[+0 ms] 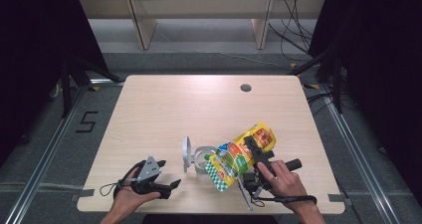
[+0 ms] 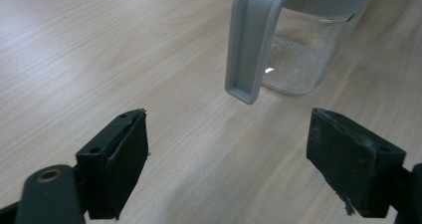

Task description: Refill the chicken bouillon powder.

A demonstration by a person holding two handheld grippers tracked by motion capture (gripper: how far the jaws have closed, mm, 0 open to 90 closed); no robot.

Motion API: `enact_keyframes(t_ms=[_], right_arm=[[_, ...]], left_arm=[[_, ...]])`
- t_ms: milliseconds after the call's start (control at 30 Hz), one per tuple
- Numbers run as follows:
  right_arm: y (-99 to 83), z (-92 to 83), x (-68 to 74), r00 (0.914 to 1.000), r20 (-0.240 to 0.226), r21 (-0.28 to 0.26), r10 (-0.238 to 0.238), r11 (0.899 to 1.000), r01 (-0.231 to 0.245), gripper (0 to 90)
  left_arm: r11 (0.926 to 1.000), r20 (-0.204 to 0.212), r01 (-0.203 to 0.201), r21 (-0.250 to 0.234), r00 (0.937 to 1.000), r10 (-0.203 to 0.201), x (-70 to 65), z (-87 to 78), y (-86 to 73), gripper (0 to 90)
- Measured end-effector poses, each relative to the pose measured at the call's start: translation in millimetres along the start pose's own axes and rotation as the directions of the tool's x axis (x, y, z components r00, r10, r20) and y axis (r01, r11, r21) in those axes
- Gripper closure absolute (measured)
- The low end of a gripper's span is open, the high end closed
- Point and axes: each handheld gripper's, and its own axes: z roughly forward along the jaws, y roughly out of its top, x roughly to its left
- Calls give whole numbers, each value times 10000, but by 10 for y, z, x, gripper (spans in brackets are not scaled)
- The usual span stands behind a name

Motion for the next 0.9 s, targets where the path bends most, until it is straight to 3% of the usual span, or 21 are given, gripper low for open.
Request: enact_keyframes(t_ms=[33,67,100,167,200,267,367,467,533,633,700,767,867,900], right_arm=[[11,-7,-10,9999,-109,103,-102,9999,103,369],[18,2,-45,9980,66,-109,-630,9980,630,370],[11,1,-9,9995,18,-45,-311,9995,311,371],[15,2,-24,9988,128,-82,-470,9989,471,376],[15,-4,-11,9995,55,28,-315,9995,315,377],[22,-11,-32,9980,37,103,-633,9979,633,377],[20,-13,-48,9959,120,59,-899,9959,899,377],[23,-22,-36,9971,116,151,-746,9971,744,377],[17,-21,-41,9964,90,160,-844,9963,843,378],[22,-19,-64,9945,204,26,-1023,9947,1023,378],[23,-11,-75,9929,242,-89,-1164,9931,1166,378],[24,-15,-62,9944,134,39,-1048,9945,1047,378],[18,-15,-56,9938,129,42,-1107,9938,1107,378],[20,-11,-59,9933,163,-2,-1142,9935,1142,378]], left_arm=[[10000,3,53,-55,10000,-53,-4,2,-1,163],[10000,-8,35,-45,10000,-35,-1,1,-1,164],[10000,-7,11,-11,10000,-11,4,0,1,164],[10000,-19,7,-35,10000,-8,0,-1,1,164],[9993,60,364,-93,9993,-363,-25,2,-7,164],[9999,45,76,-86,10000,-76,-10,2,1,164],[10000,-2,28,-36,10000,-28,-6,3,0,164],[10000,2,-12,2,10000,12,0,2,1,164],[9995,66,239,-213,9997,-238,-10,12,-2,164],[9991,91,421,-90,9991,-420,-9,7,-7,164],[9999,40,129,-46,9999,-129,9,-4,2,164],[9988,54,465,-165,9989,-464,-20,5,-8,164],[10000,-34,-15,8,10000,15,6,-2,2,164],[10000,-31,29,-16,10000,-29,3,-2,0,164]])
